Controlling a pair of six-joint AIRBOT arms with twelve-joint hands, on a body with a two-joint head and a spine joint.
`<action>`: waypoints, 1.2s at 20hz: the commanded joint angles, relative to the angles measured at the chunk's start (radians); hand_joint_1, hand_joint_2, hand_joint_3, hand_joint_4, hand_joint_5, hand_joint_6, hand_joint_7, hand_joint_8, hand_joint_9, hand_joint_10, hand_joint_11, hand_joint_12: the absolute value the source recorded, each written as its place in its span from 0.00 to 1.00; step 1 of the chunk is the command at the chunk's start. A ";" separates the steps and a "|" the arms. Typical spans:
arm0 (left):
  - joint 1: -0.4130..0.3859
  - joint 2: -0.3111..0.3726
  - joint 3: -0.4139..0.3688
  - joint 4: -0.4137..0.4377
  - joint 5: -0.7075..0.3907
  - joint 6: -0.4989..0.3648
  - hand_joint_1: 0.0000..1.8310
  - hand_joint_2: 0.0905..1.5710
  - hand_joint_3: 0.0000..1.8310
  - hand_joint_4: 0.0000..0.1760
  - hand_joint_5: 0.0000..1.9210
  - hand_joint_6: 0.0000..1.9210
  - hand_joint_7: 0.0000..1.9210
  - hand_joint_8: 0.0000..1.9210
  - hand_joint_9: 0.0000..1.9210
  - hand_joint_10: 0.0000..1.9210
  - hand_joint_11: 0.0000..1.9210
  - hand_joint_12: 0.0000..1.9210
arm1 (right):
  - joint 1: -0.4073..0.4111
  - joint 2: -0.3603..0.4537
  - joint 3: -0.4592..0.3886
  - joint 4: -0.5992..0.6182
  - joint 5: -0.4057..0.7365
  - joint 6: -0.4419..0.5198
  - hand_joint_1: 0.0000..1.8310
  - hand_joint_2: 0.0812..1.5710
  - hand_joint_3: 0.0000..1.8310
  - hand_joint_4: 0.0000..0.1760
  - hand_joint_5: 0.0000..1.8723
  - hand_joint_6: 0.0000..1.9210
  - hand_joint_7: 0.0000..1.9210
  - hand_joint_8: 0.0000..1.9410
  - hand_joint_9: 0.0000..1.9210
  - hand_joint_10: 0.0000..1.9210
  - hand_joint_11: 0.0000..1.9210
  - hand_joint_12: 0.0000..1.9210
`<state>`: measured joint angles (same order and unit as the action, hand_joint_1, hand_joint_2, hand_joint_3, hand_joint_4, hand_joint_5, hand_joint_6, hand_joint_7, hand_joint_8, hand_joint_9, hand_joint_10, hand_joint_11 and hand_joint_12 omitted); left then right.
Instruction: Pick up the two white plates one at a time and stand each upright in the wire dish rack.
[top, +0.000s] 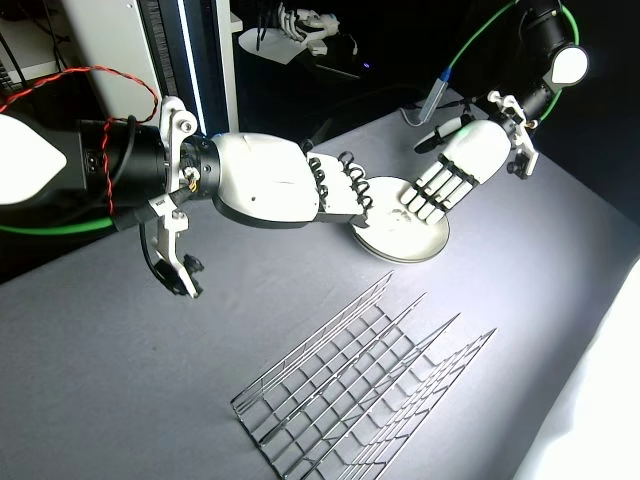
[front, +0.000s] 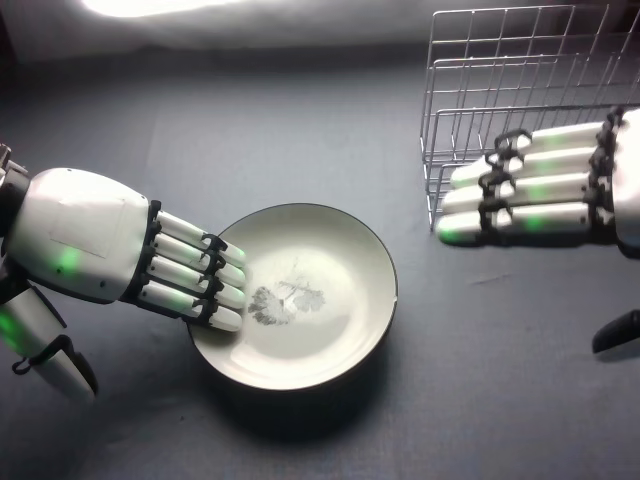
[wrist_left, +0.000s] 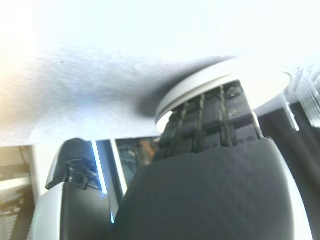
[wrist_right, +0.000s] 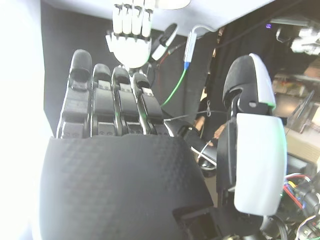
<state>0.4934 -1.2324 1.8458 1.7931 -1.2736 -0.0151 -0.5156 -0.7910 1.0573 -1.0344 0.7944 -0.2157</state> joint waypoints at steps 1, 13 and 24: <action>0.009 -0.003 -0.002 -0.014 -0.023 0.003 0.00 0.70 0.00 0.00 0.00 0.00 0.00 0.00 0.00 0.00 0.00 0.00 | 0.012 -0.002 0.013 0.038 0.101 -0.009 0.44 0.66 0.00 0.00 0.00 0.00 0.01 0.00 0.02 0.01 0.00 0.30; 0.019 -0.063 -0.030 -0.033 0.033 -0.011 0.00 0.69 0.00 0.00 0.00 0.00 0.00 0.00 0.00 0.00 0.00 0.00 | 0.117 -0.056 0.080 -0.119 0.131 -0.005 0.64 0.60 0.00 0.00 0.09 0.00 0.10 0.00 0.13 0.01 0.00 0.56; 0.010 -0.113 -0.044 -0.071 0.075 -0.038 0.00 0.69 0.00 0.00 0.00 0.00 0.00 0.00 0.00 0.00 0.00 0.00 | 0.103 -0.081 0.079 -0.138 0.104 -0.002 0.71 0.59 0.00 0.00 0.11 0.00 0.13 0.00 0.16 0.01 0.00 0.63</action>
<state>0.4931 -1.3132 1.8179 1.7187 -1.2175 -0.0505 -0.4210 -0.8749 1.1370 -1.2366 0.8394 -0.2176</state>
